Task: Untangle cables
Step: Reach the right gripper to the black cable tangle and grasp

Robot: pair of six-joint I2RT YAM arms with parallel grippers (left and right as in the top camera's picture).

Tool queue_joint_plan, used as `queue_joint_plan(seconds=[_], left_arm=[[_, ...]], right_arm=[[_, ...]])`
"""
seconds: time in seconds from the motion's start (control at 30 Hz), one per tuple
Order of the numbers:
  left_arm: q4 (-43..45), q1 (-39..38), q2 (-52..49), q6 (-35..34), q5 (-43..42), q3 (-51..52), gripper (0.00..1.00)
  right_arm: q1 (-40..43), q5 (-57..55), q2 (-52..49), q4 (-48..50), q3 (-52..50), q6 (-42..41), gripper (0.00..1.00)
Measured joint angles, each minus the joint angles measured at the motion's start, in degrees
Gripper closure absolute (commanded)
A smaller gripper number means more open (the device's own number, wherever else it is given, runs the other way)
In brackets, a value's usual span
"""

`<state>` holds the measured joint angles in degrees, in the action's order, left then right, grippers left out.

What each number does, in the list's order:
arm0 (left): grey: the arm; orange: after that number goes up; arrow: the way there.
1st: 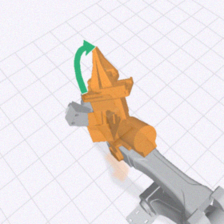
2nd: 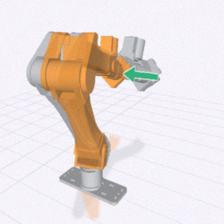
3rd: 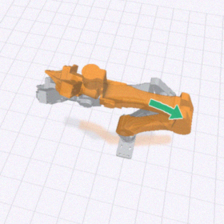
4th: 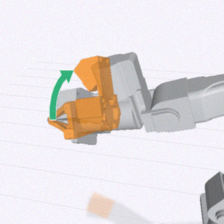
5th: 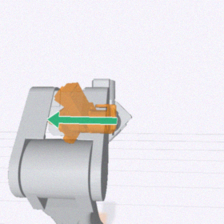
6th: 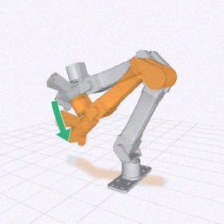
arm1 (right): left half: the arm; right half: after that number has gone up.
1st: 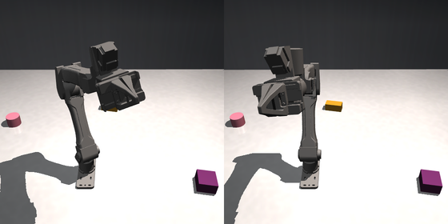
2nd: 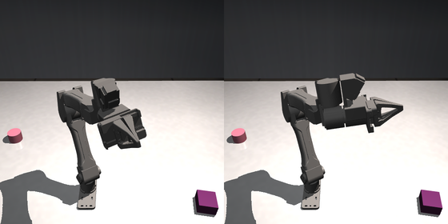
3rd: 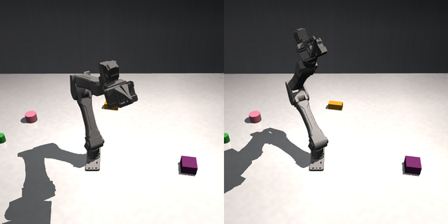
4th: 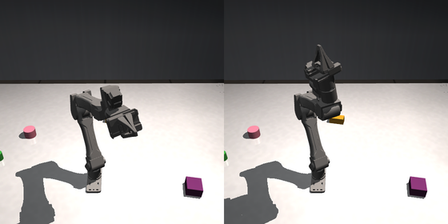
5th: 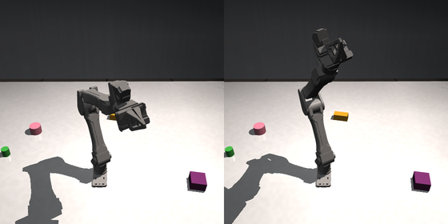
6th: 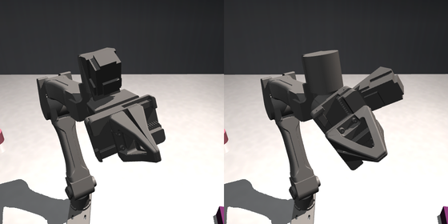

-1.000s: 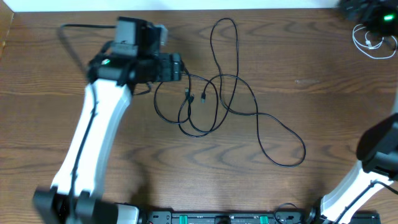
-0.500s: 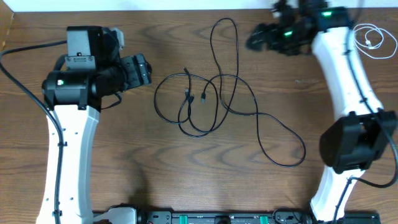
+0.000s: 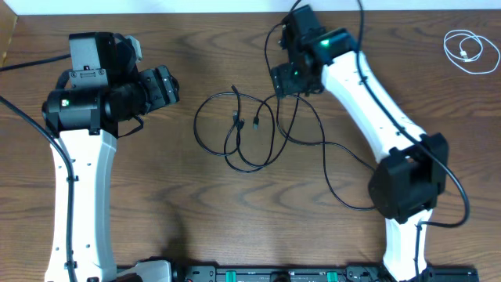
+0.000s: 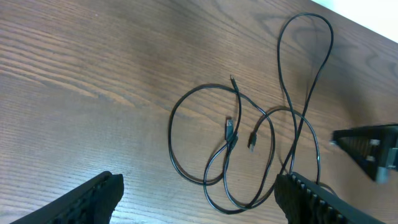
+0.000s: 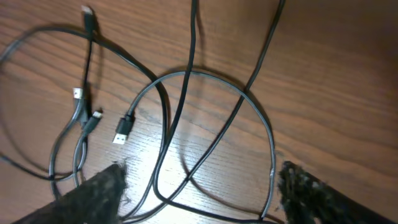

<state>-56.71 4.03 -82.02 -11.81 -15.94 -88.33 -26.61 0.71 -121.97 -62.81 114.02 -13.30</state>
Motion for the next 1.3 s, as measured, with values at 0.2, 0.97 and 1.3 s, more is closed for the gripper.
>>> queue_joint_plan(seconds=[0.2,0.97,1.3], left_arm=[[0.0,0.0,0.0,0.0,0.7,0.0,0.17],[0.0,0.0,0.0,0.0,2.3,0.0,0.17],[0.0,0.0,0.0,0.0,2.6,0.0,0.17]], right_arm=[[-2.4,-2.3,-3.1,-0.2,-0.3,-1.0,0.27],[-1.3,-15.8,-10.5,-2.9,-0.7,-1.3,0.80],[5.8,-0.5,-10.5,-2.6,-0.9,14.4,0.36]])
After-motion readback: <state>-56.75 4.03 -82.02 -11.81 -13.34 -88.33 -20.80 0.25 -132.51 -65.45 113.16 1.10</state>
